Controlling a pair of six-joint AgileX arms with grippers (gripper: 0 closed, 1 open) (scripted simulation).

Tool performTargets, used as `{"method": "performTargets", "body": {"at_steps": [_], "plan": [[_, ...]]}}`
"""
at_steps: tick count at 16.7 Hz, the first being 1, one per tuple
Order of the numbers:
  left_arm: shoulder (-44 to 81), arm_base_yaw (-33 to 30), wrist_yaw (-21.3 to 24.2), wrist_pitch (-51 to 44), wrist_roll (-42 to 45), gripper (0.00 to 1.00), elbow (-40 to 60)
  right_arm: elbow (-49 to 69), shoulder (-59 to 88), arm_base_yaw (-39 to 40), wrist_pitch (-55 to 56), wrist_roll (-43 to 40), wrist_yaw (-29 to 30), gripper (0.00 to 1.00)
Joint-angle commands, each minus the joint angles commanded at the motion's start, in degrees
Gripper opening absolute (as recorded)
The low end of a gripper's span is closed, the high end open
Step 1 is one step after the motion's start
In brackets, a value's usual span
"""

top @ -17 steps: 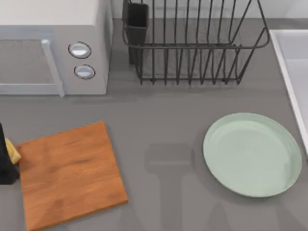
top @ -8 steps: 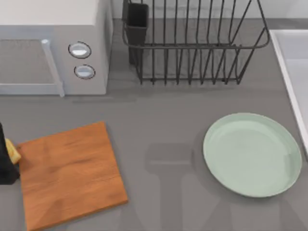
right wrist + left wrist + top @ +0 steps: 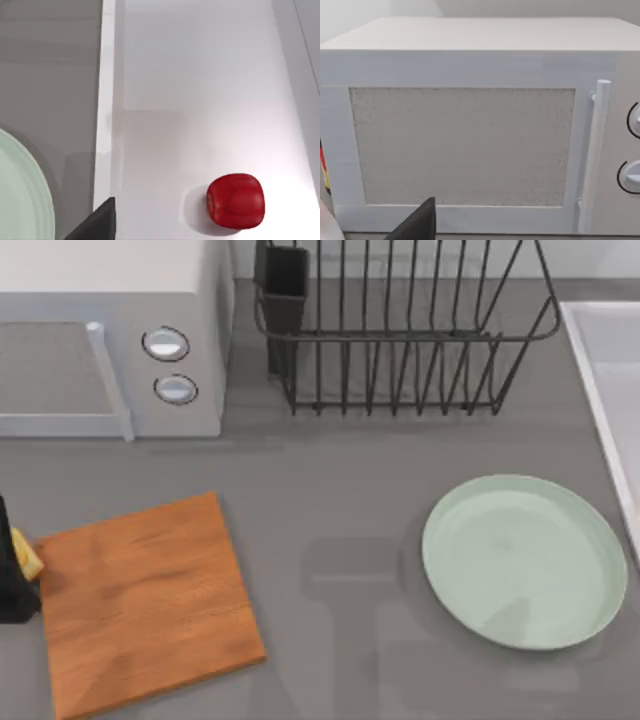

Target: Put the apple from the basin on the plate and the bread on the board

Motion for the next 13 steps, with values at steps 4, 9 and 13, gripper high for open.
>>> {"method": "performTargets", "body": {"at_steps": [4, 9, 13], "plan": [[0.0, 0.0, 0.0, 0.0, 0.0, 1.00, 0.0, 13.9, 19.5, -2.9, -9.7, -2.7, 0.0, 1.00], [0.0, 0.0, 0.0, 0.0, 0.0, 1.00, 0.0, 29.3, 41.2, -6.2, -20.6, -5.8, 0.0, 1.00], [0.0, 0.0, 0.0, 0.0, 0.0, 1.00, 0.0, 38.7, 54.4, -8.1, -27.2, -7.7, 0.0, 1.00]]}}
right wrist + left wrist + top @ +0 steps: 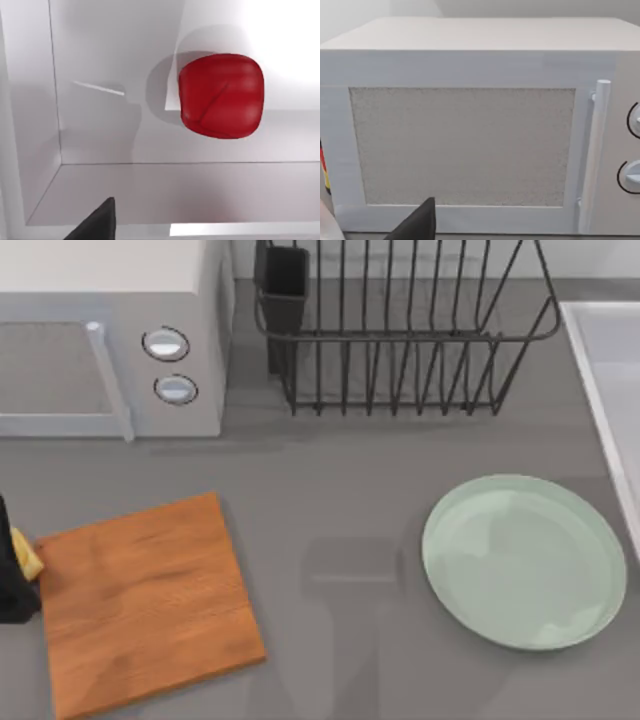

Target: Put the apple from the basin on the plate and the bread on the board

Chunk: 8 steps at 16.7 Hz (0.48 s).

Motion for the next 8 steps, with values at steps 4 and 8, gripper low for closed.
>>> {"method": "performTargets", "body": {"at_steps": [4, 8], "plan": [[0.0, 0.0, 0.0, 0.0, 0.0, 1.00, 0.0, 5.4, 7.5, -1.1, -3.8, -1.1, 0.0, 1.00], [0.0, 0.0, 0.0, 0.0, 0.0, 1.00, 0.0, 6.3, 8.9, -1.3, -4.5, -1.3, 0.0, 1.00]]}}
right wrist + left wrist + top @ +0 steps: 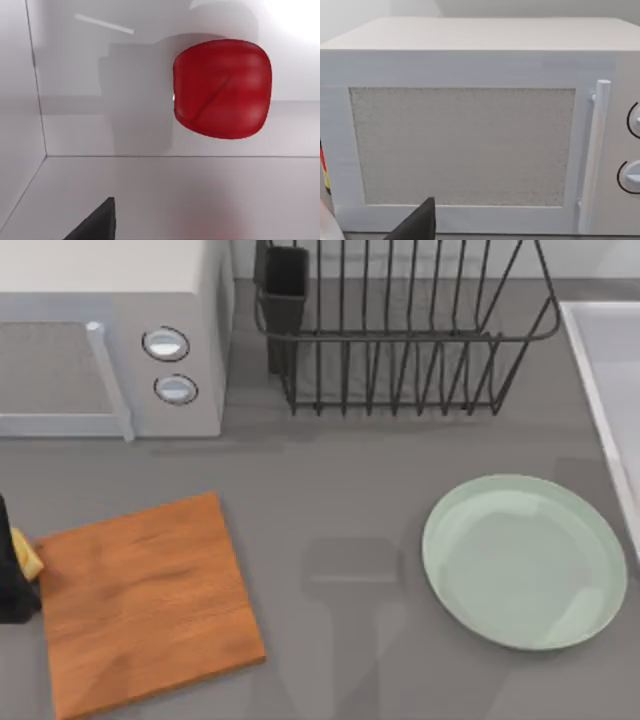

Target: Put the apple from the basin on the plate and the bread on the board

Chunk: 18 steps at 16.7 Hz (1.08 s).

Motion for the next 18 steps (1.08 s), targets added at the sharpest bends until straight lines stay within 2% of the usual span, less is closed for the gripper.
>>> {"method": "performTargets", "body": {"at_steps": [6, 18], "plan": [[0.0, 0.0, 0.0, 0.0, 0.0, 1.00, 0.0, -0.8, 1.1, 0.3, 1.9, 0.1, 0.0, 1.00], [0.0, 0.0, 0.0, 0.0, 0.0, 1.00, 0.0, -10.2, 18.0, 0.1, 28.3, 0.3, 0.2, 1.00]]}}
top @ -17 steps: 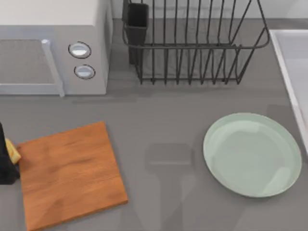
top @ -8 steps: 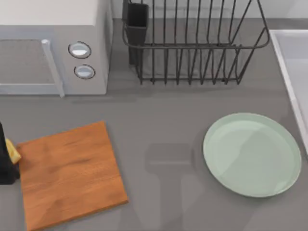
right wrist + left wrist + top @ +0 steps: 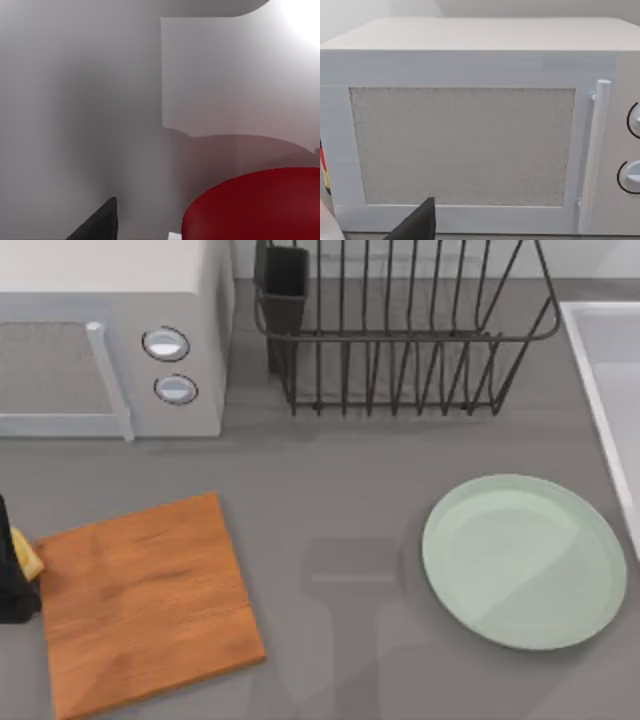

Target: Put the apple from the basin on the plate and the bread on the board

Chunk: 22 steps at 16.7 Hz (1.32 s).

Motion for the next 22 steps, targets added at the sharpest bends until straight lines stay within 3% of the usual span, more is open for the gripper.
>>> {"method": "performTargets", "body": {"at_steps": [5, 18, 22], "plan": [[0.0, 0.0, 0.0, 0.0, 0.0, 1.00, 0.0, -0.5, 0.8, 0.0, 1.1, 0.0, 0.0, 1.00], [0.0, 0.0, 0.0, 0.0, 0.0, 1.00, 0.0, -0.5, 0.8, 0.0, 1.1, 0.0, 0.0, 0.02], [0.0, 0.0, 0.0, 0.0, 0.0, 1.00, 0.0, -0.5, 0.8, 0.0, 1.1, 0.0, 0.0, 0.00]]}}
